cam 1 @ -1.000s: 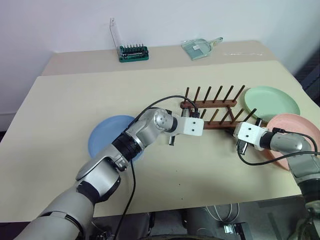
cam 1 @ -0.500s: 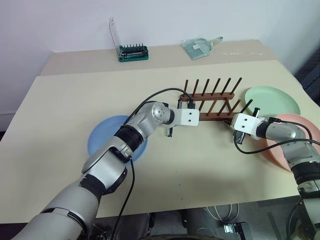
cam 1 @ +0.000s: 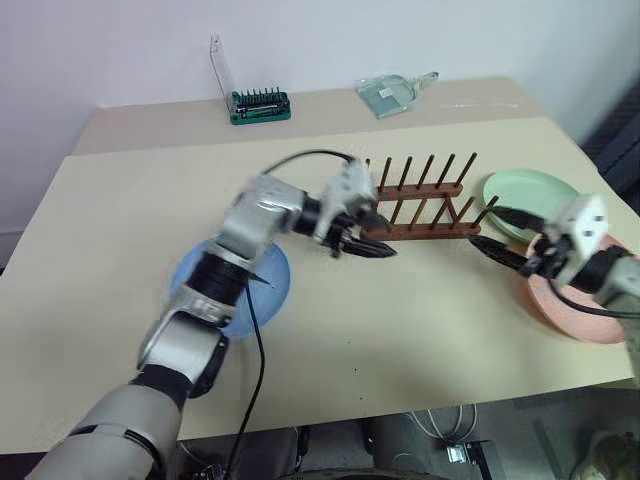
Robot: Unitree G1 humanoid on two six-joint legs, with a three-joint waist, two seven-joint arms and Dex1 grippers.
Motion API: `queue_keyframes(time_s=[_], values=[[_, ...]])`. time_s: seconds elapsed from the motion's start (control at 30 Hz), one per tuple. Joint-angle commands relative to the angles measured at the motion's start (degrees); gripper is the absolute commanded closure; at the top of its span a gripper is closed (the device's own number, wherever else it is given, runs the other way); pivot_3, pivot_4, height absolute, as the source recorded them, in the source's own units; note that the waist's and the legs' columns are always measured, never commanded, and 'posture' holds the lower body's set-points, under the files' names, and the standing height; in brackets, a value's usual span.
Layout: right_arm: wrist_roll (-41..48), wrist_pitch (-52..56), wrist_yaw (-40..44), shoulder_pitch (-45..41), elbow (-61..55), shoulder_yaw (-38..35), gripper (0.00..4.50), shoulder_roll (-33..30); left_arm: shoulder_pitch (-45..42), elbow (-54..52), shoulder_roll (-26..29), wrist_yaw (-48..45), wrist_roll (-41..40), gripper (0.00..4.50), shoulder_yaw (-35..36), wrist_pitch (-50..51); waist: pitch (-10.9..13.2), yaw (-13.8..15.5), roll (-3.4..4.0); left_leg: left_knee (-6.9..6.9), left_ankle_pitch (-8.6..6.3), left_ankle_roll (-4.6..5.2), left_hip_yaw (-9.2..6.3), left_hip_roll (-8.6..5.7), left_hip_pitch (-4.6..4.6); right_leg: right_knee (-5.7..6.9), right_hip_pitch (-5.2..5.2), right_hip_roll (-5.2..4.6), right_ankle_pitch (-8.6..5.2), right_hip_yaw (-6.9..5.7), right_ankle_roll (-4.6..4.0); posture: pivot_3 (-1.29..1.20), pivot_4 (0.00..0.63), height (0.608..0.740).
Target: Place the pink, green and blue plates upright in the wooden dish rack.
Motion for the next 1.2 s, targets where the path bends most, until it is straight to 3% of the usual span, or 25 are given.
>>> queue_keyframes(time_s=[0.03, 0.2, 0.27, 0.4, 0.8, 0.9, 1.13, 1.2], values=[[4.61, 10.62, -1.29, 4.57, -6.61, -8.9, 0.05, -2.82, -2.17, 1.96, 3.28, -3.99, -3.21, 0.03, 2.0, 1.37, 0.0, 0.1, 0.0, 0.01, 0.0, 0.0, 0.01, 0.0, 0.01, -0.02, 0.03, 0.0, 0.0, 0.0, 0.0, 0.0, 0.15, 0.74], [2.18, 17.4, 0.71, 15.71, -11.39, -16.17, 0.05, -4.45, -3.34, 2.0, 4.94, -7.76, -9.97, 0.03, 7.01, 1.97, 0.03, 0.6, -0.06, 0.03, 0.03, -0.06, -0.01, -0.02, -0.06, -0.06, 0.02, -0.02, 0.0, -0.03, 0.01, 0.0, 0.15, 0.74], [-0.94, 16.89, 0.33, 18.6, -10.94, -16.78, 0.05, -4.38, -1.09, -1.88, 5.55, -10.56, -11.62, 0.03, 8.16, -3.68, 0.03, 0.49, -0.06, 0.03, 0.05, -0.11, 0.06, -0.02, -0.05, -0.08, 0.01, -0.05, 0.0, -0.01, 0.01, 0.0, 0.15, 0.74], [-4.99, 18.14, -2.22, 21.3, -10.4, -15.38, 0.05, -3.28, 0.99, -4.83, 6.83, -13.08, -15.95, 0.03, 9.88, -3.39, 0.0, -0.06, -0.02, 0.02, 0.06, -0.22, 0.12, 0.01, -0.01, -0.08, 0.02, -0.06, 0.0, 0.0, 0.02, 0.0, 0.15, 0.74], [-7.46, 28.56, -8.22, 15.24, -6.68, -4.46, 0.05, -2.54, 3.54, -5.4, 6.89, -12.1, -15.56, 0.03, 8.34, -8.35, 0.02, 0.09, -0.05, 0.04, 0.07, -0.23, 0.12, 0.02, -0.02, -0.09, 0.02, -0.05, 0.0, 0.01, 0.01, 0.0, 0.15, 0.74], [-9.75, 27.88, -7.93, 16.35, -5.35, -2.05, 0.86, -3.33, 3.72, -5.68, 7.02, -11.07, -15.53, 0.0, 8.23, -8.58, 0.02, 0.14, -0.05, 0.04, 0.08, -0.24, 0.12, 0.02, -0.03, -0.08, 0.02, -0.05, 0.0, 0.01, 0.01, 0.0, 0.15, 0.74], [-12.44, 26.45, -9.68, 13.72, -4.15, -0.52, 4.41, -2.78, 3.61, -5.35, 7.34, -9.92, -15.76, 0.0, 8.27, -8.43, 0.01, -0.1, -0.05, 0.04, 0.08, -0.25, 0.14, 0.02, 0.0, -0.08, 0.02, -0.04, 0.0, 0.01, 0.02, 0.0, 0.15, 0.74], [-12.6, 26.53, -9.86, 13.13, -4.36, -0.13, 4.47, -2.34, 2.61, -4.01, 6.62, -9.11, -16.06, 0.0, 8.63, -8.19, 0.0, -0.01, -0.11, 0.04, 0.08, -0.24, 0.14, 0.03, 0.01, -0.08, 0.03, -0.03, 0.0, 0.01, 0.02, 0.0, 0.15, 0.74]])
